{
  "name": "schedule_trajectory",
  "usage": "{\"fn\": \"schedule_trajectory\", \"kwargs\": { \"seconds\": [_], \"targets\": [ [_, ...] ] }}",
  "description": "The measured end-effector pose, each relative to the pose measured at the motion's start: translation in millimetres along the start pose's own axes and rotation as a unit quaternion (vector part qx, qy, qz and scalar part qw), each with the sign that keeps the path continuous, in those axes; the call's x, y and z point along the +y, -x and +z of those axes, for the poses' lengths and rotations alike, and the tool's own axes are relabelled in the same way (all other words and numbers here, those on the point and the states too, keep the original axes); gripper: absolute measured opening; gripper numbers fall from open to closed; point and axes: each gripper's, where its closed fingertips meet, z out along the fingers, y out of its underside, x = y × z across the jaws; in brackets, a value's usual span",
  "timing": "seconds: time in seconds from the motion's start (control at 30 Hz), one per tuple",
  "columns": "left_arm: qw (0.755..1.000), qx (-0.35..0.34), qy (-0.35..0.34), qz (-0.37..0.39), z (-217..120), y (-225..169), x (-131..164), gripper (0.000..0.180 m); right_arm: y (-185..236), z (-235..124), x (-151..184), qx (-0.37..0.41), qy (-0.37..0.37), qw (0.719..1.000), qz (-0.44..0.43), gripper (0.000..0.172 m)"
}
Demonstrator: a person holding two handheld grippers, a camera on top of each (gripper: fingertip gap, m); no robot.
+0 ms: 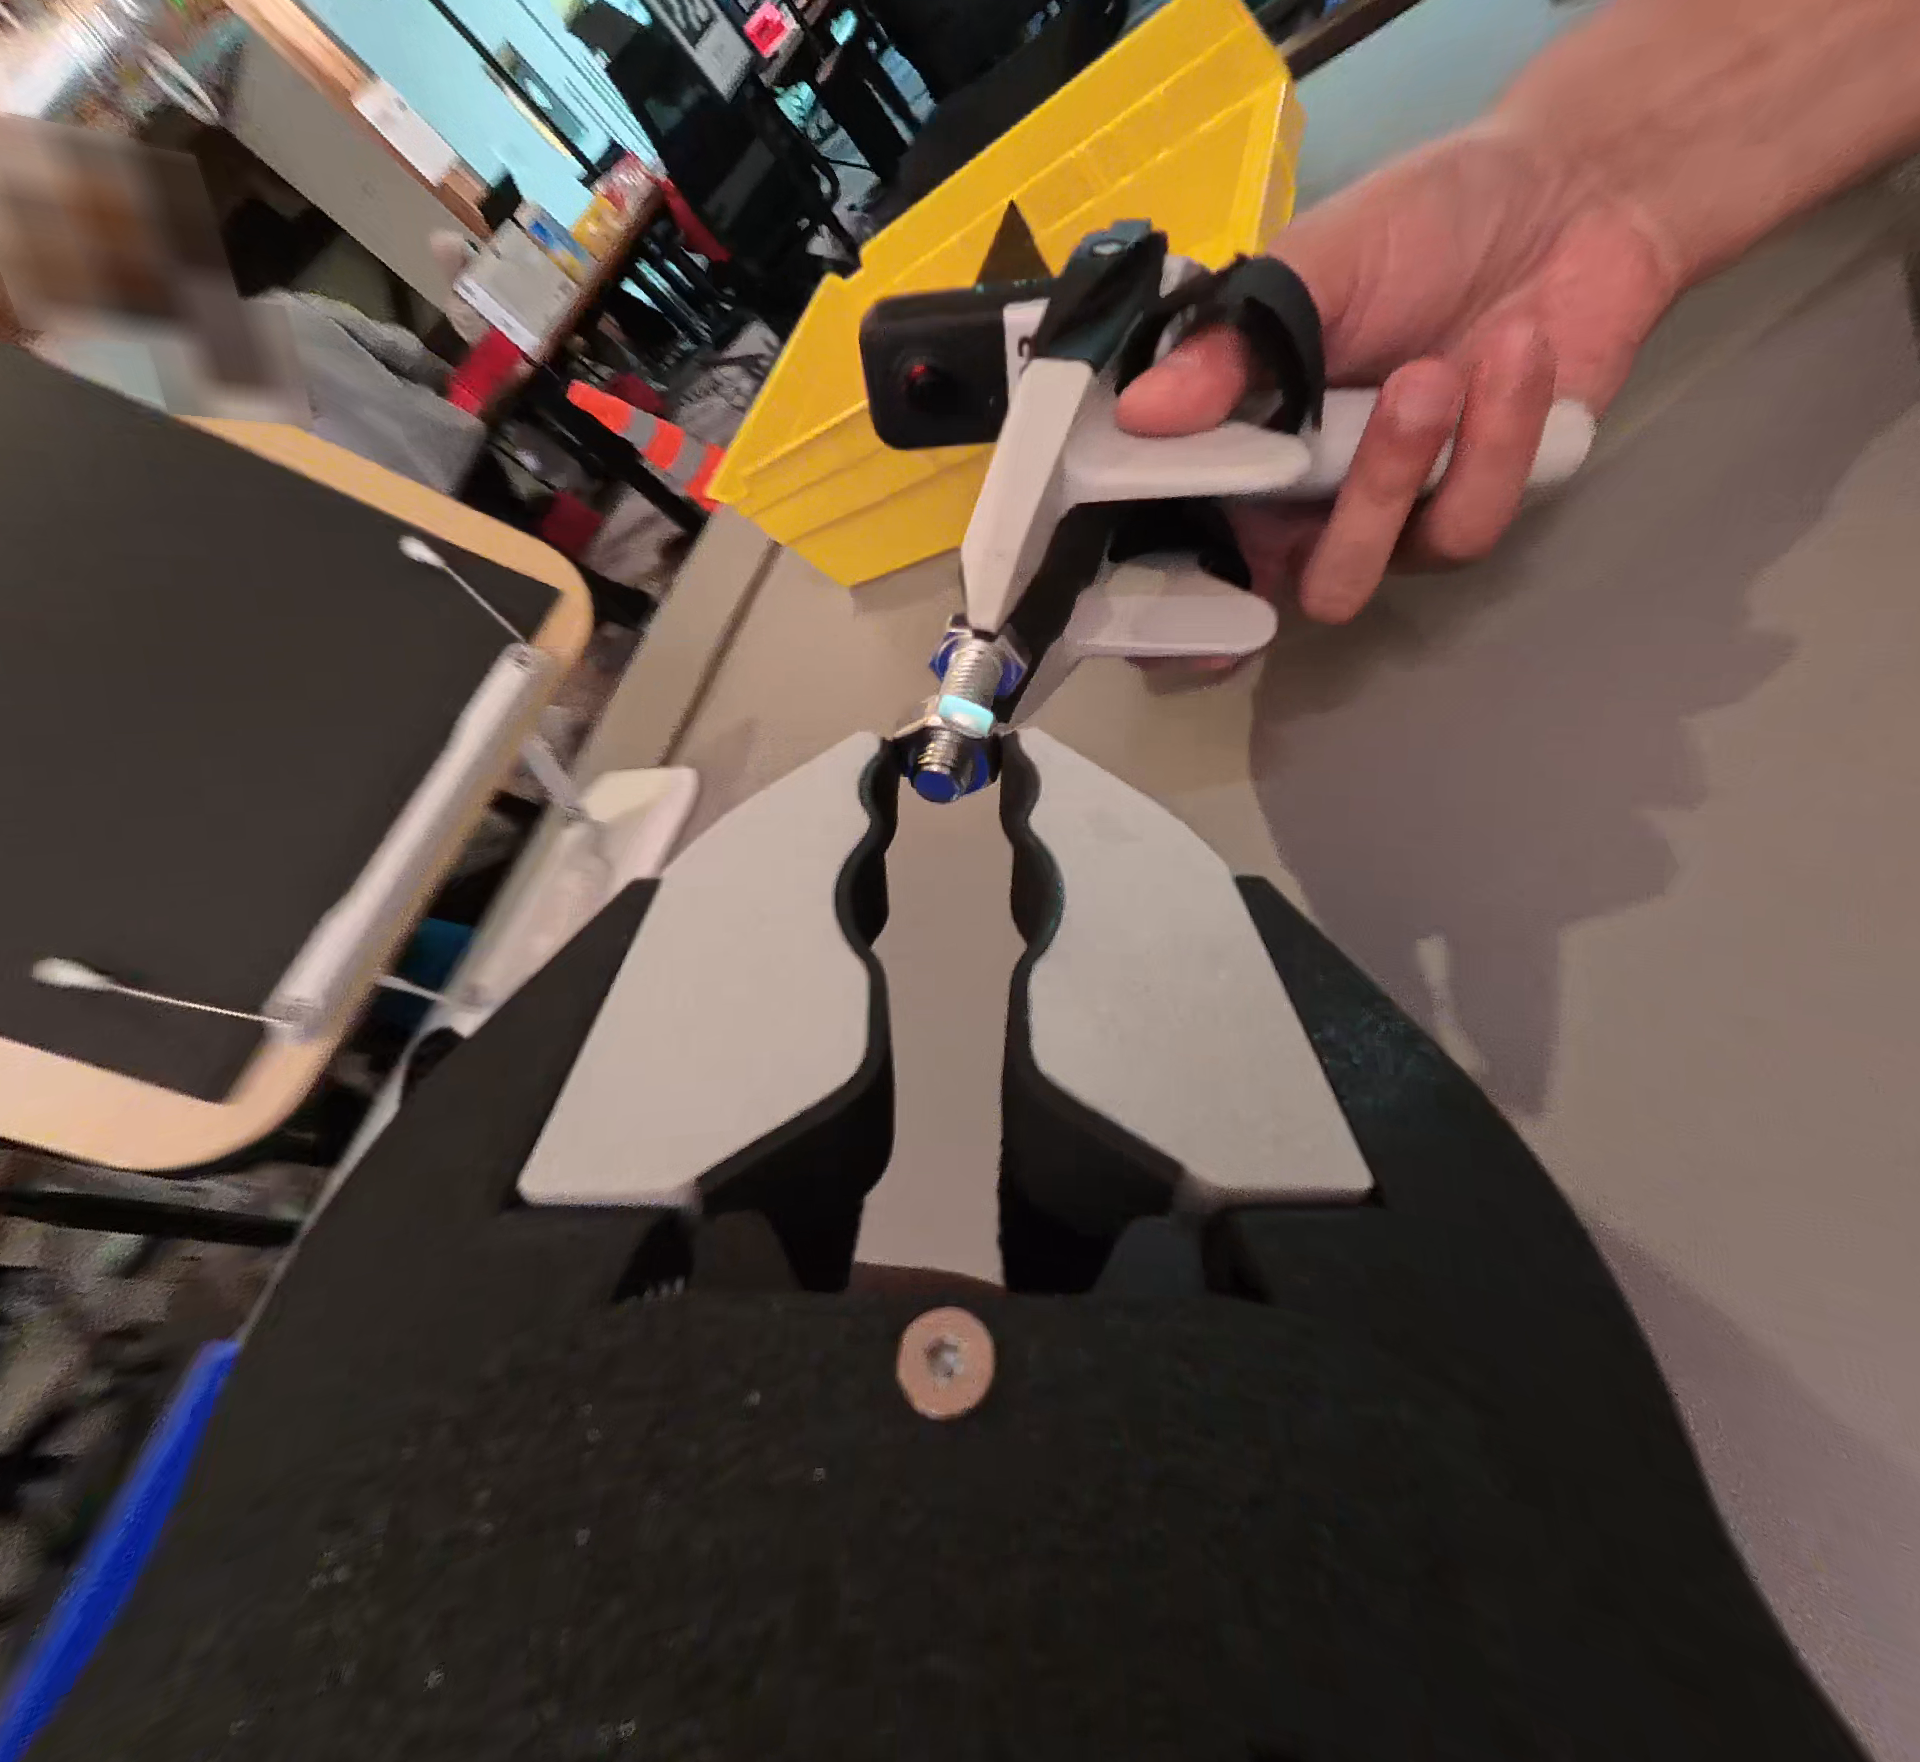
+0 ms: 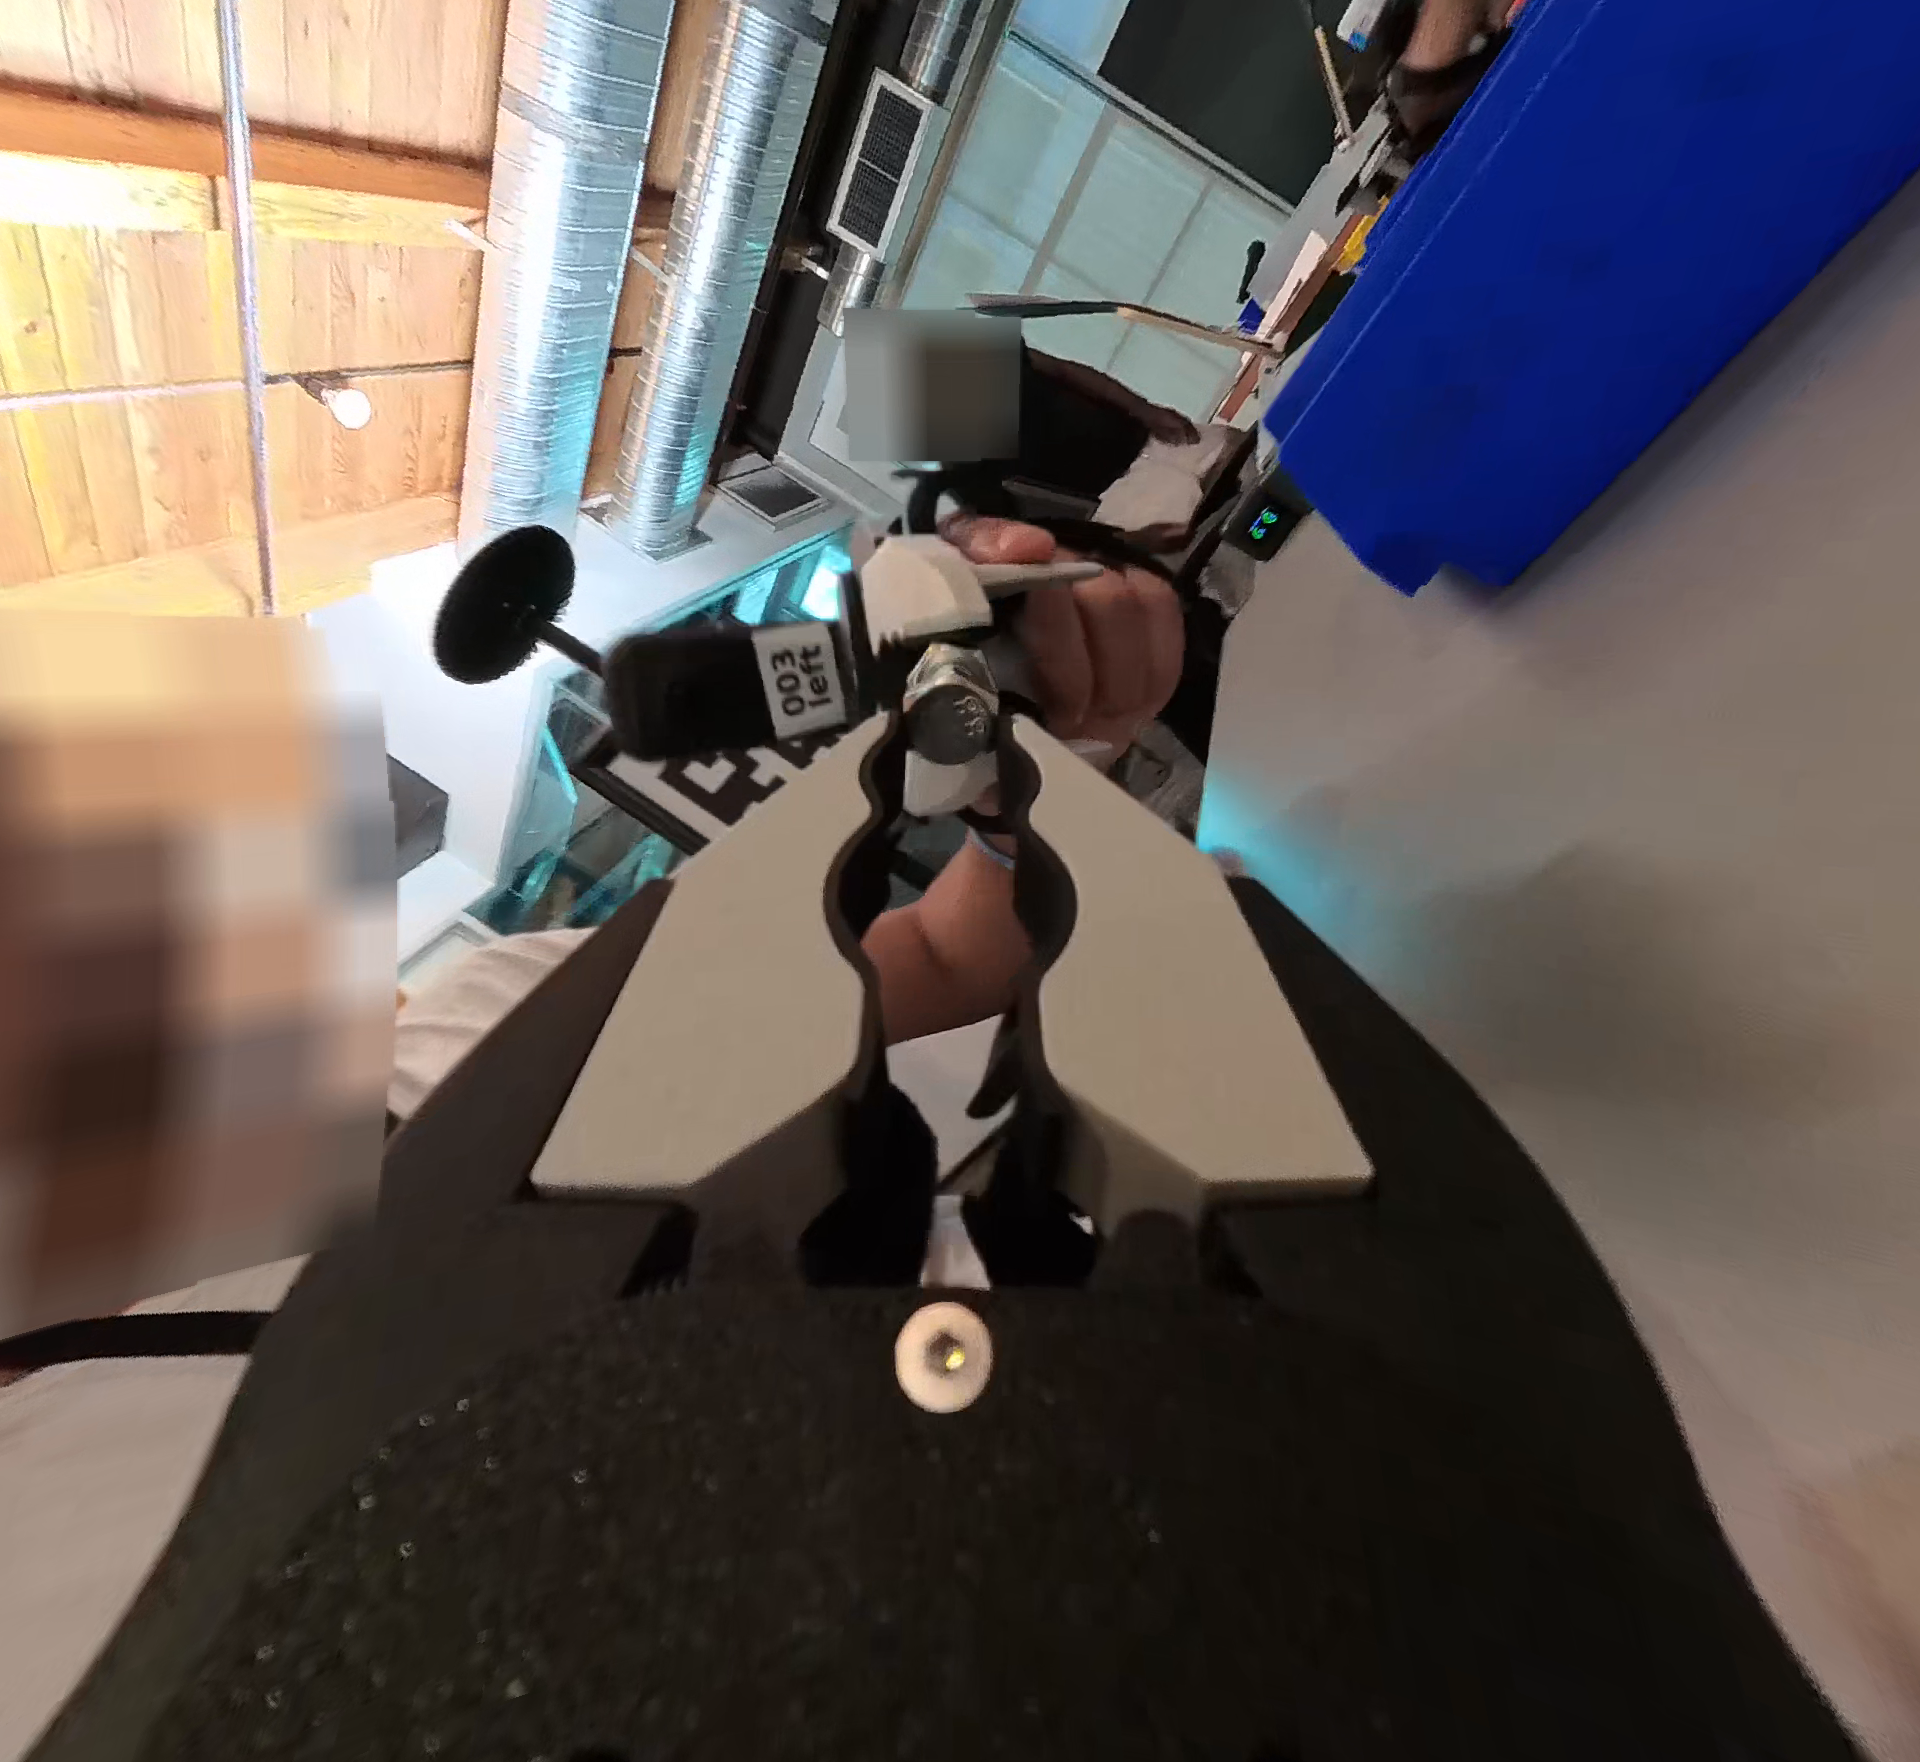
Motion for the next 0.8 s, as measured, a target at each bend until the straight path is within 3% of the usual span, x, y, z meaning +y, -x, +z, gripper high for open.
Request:
{"fn": "schedule_trajectory", "kwargs": {
  "seconds": [0.03, 0.1, 0.17, 0.23, 0.3, 0.37, 0.4, 0.43, 0.5, 0.6, 0.7, 0.8],
  "targets": [
    [0.999, 0.016, -0.002, -0.04, 0.8, 0.4, -0.8, 0.018, 0.8, -0.5, -0.9, 0.005, 0.001, 1.0, -0.018, 0.016],
    [0.987, 0.055, -0.019, -0.152, 2.3, 1.2, -4.7, 0.018, 3.8, -1.7, -3.8, 0.019, 0.001, 0.997, -0.071, 0.016],
    [0.947, 0.106, -0.044, -0.301, 3.6, 1.8, -9.6, 0.018, 5.8, -3.0, -6.4, 0.039, 0.001, 0.991, -0.131, 0.017],
    [0.877, 0.158, -0.047, -0.452, 5.5, 1.4, -9.6, 0.018, 2.2, -4.8, -7.4, 0.077, 0.005, 0.975, -0.208, 0.017],
    [0.786, 0.2, -0.059, -0.582, 5.0, 0.5, -11.0, 0.018, 1.1, -4.9, -5.8, 0.105, 0.015, 0.953, -0.284, 0.017],
    [0.706, 0.238, -0.078, -0.662, 2.1, 0.0, -14.3, 0.017, 3.4, -3.6, -4.5, 0.117, 0.023, 0.939, -0.322, 0.017],
    [0.688, 0.248, -0.08, -0.678, 1.5, -0.6, -14.3, 0.017, 3.0, -3.6, -4.1, 0.121, 0.026, 0.936, -0.329, 0.017],
    [0.685, 0.252, -0.082, -0.678, 1.2, -0.4, -14.5, 0.017, 3.3, -3.5, -3.9, 0.119, 0.024, 0.938, -0.325, 0.017],
    [0.714, 0.247, -0.085, -0.649, 1.4, 1.7, -15.8, 0.026, 5.2, -3.4, -5.6, 0.104, 0.013, 0.95, -0.295, 0.016],
    [0.801, 0.206, -0.063, -0.558, 4.2, 4.3, -10.0, 0.062, 8.0, -5.1, -10.1, 0.086, -0.007, 0.962, -0.26, 0.016],
    [0.899, 0.15, -0.029, -0.41, 5.0, 5.3, 5.4, 0.065, 6.0, -9.3, -15.8, 0.081, -0.023, 0.971, -0.223, 0.017],
    [0.963, 0.097, -0.015, -0.252, 4.9, 7.2, 13.4, 0.055, -0.1, -10.4, -15.2, 0.068, -0.024, 0.984, -0.164, 0.016]
  ]
}}
